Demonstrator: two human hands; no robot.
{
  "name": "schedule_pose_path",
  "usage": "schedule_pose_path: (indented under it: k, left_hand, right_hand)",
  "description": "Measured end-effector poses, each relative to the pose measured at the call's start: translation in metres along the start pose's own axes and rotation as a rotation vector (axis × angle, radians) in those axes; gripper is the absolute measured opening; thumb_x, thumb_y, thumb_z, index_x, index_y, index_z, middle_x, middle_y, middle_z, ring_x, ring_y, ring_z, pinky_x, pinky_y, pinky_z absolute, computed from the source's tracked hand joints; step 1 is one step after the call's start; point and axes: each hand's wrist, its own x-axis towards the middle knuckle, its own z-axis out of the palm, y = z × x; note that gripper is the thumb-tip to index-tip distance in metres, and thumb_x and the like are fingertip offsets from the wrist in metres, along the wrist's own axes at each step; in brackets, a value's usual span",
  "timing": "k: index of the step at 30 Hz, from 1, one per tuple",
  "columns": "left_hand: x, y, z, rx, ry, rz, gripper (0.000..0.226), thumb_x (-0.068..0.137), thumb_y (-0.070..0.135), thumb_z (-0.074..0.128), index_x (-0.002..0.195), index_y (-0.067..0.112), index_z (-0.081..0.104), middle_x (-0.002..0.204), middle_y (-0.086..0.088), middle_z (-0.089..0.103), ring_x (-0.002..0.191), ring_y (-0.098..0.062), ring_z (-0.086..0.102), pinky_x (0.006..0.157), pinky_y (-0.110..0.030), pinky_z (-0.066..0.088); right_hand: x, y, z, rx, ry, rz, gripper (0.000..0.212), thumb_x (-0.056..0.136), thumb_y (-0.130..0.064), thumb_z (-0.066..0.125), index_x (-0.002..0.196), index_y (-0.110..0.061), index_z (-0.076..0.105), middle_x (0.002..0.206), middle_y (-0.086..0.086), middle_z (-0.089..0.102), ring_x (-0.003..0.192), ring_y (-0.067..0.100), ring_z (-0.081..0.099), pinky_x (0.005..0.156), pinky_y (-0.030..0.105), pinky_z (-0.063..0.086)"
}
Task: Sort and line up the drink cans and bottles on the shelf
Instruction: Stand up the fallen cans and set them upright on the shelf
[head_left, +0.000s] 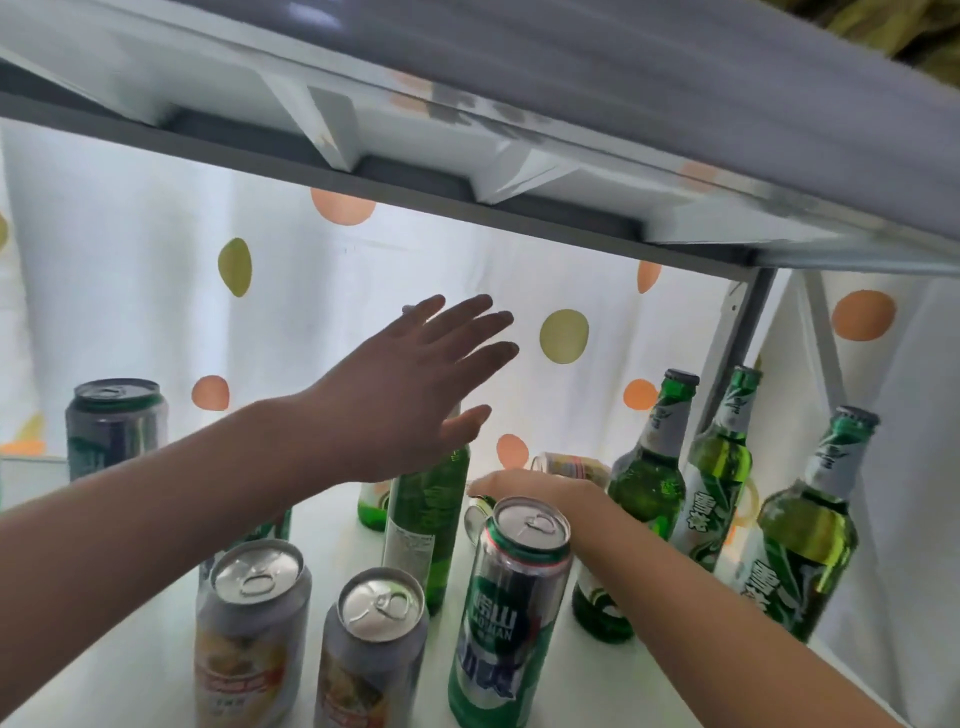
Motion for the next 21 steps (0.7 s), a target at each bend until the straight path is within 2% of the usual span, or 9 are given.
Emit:
schedule_pose_path:
  k: [3, 5, 7, 10, 12, 14, 19, 21]
  left_hand:
    - [0.003, -0.005, 0.004, 0.01, -0.007, 0.021, 0.058, 0.096, 0.048, 0.037, 0.147, 0.02, 0.04, 0.16, -0.003, 0.026, 0.149, -0.023, 0.014, 0.121, -0.045, 0.014]
    - [0.005, -0.008, 0.007, 0.003, -0.028, 0.01, 0.059, 0.097, 0.049, 0.034, 0.148, 0.021, 0.038, 0.16, -0.002, 0.024, 0.15, -0.022, 0.012, 0.121, -0.043, 0.011]
    - [0.005, -0.011, 0.009, -0.011, -0.039, 0.0, 0.06, 0.097, 0.049, 0.032, 0.149, 0.021, 0.036, 0.161, -0.002, 0.023, 0.15, -0.021, 0.01, 0.121, -0.043, 0.009]
    - [0.005, -0.013, 0.011, -0.037, -0.049, -0.02, 0.06, 0.096, 0.05, 0.031, 0.149, 0.021, 0.036, 0.16, -0.001, 0.024, 0.15, -0.02, 0.011, 0.121, -0.042, 0.009]
    - [0.005, -0.015, 0.013, -0.05, -0.06, -0.03, 0.061, 0.096, 0.051, 0.03, 0.149, 0.022, 0.035, 0.16, 0.001, 0.024, 0.15, -0.019, 0.01, 0.121, -0.042, 0.008]
    - [0.007, -0.017, 0.013, -0.07, -0.057, -0.03, 0.061, 0.096, 0.051, 0.031, 0.149, 0.022, 0.036, 0.159, 0.001, 0.026, 0.149, -0.018, 0.011, 0.121, -0.04, 0.007]
    - [0.008, -0.021, 0.012, -0.117, -0.035, -0.046, 0.061, 0.093, 0.053, 0.033, 0.145, 0.022, 0.042, 0.155, 0.001, 0.035, 0.146, -0.018, 0.021, 0.119, -0.036, 0.01]
    - [0.008, -0.022, 0.011, -0.114, -0.032, -0.042, 0.061, 0.092, 0.053, 0.033, 0.142, 0.021, 0.045, 0.151, 0.0, 0.041, 0.143, -0.019, 0.027, 0.118, -0.036, 0.014]
  right_hand:
    - [0.005, 0.003, 0.003, -0.038, -0.005, -0.011, 0.021, 0.101, -0.018, 0.048, 0.12, -0.021, 0.057, 0.118, -0.001, 0.064, 0.112, 0.019, 0.059, 0.102, 0.043, 0.046]
    - [0.005, 0.002, 0.001, -0.051, 0.017, -0.023, 0.017, 0.099, -0.015, 0.051, 0.113, -0.019, 0.058, 0.109, 0.001, 0.065, 0.102, 0.021, 0.062, 0.095, 0.043, 0.05]
    - [0.004, 0.0, 0.0, -0.058, 0.056, -0.036, 0.018, 0.098, -0.013, 0.052, 0.115, -0.018, 0.058, 0.106, 0.004, 0.065, 0.097, 0.024, 0.063, 0.091, 0.043, 0.052]
    - [0.001, -0.001, -0.003, 0.011, 0.165, 0.001, 0.023, 0.094, -0.022, 0.06, 0.116, -0.022, 0.055, 0.099, 0.004, 0.056, 0.086, 0.022, 0.056, 0.084, 0.041, 0.052]
    - [0.0, -0.001, -0.011, 0.078, 0.223, 0.022, 0.041, 0.082, -0.026, 0.074, 0.115, -0.02, 0.05, 0.101, 0.006, 0.055, 0.086, 0.021, 0.052, 0.082, 0.041, 0.051]
    - [-0.001, 0.002, -0.022, 0.153, 0.292, 0.036, 0.051, 0.073, -0.024, 0.081, 0.111, -0.018, 0.047, 0.1, 0.006, 0.061, 0.088, 0.023, 0.058, 0.08, 0.041, 0.052]
    - [0.002, 0.007, -0.037, 0.416, 0.484, 0.141, 0.056, 0.067, -0.03, 0.085, 0.111, -0.014, 0.053, 0.101, 0.005, 0.064, 0.091, 0.023, 0.062, 0.08, 0.04, 0.055]
    - [0.004, 0.006, -0.042, 0.522, 0.534, 0.192, 0.055, 0.067, -0.033, 0.086, 0.108, -0.012, 0.056, 0.099, 0.004, 0.065, 0.09, 0.021, 0.063, 0.074, 0.034, 0.054]
